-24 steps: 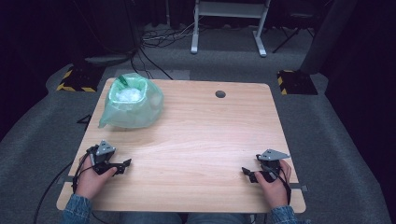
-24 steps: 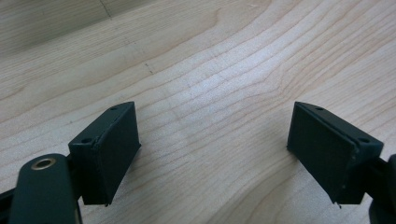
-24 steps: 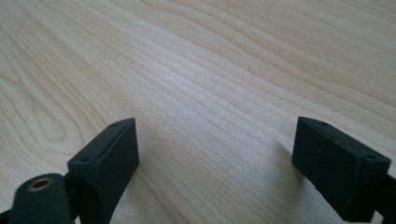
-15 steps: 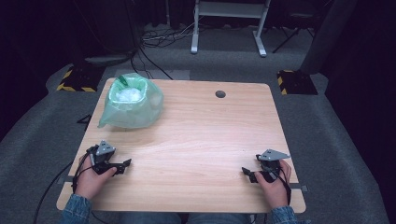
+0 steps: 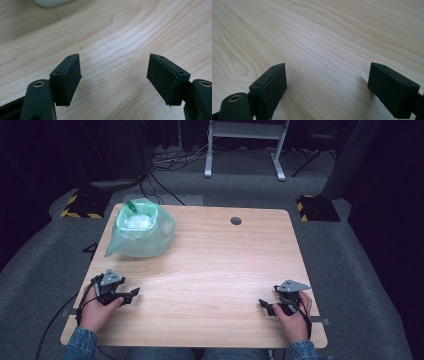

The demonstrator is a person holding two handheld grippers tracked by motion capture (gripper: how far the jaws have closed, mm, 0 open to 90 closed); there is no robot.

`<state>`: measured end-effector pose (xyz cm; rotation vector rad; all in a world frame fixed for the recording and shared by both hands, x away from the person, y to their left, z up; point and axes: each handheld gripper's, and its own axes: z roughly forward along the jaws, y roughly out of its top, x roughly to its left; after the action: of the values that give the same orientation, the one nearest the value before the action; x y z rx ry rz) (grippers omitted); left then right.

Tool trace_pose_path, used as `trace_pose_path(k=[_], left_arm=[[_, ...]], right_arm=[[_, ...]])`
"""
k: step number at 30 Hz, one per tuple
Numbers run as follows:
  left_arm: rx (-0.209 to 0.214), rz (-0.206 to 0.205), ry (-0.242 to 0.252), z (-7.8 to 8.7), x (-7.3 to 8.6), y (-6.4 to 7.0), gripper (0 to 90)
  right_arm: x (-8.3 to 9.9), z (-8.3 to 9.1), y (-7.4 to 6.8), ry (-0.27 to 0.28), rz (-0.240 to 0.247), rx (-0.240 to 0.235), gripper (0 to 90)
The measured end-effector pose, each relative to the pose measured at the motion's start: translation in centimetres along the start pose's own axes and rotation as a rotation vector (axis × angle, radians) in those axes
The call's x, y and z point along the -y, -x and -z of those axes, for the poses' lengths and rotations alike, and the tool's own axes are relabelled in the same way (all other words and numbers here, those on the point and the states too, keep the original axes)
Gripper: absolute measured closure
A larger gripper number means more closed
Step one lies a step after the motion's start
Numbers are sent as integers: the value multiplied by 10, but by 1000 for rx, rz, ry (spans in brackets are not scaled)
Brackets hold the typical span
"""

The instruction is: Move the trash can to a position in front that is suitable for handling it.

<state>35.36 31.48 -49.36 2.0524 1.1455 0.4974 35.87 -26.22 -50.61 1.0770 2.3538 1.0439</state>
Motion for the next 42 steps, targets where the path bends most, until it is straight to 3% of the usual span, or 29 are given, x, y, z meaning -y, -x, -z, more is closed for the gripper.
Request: trace_pose_path(k=[8, 13, 25, 33, 42], left_arm=[[-5, 4, 23, 11, -11, 1, 267], [-28, 17, 71, 20, -21, -2, 263], [-43, 0, 128, 36, -49, -18, 262], [-42, 26, 168, 46, -69, -26, 263], [-67, -1, 183, 49, -90, -34, 263]], right_arm=[[0, 0, 0, 0, 0, 0, 153], [0, 0, 0, 0, -1, 0, 153], [0, 0, 0, 0, -1, 0, 153], [0, 0, 0, 0, -1, 0, 153], [0, 0, 1, -1, -4, -2, 153]])
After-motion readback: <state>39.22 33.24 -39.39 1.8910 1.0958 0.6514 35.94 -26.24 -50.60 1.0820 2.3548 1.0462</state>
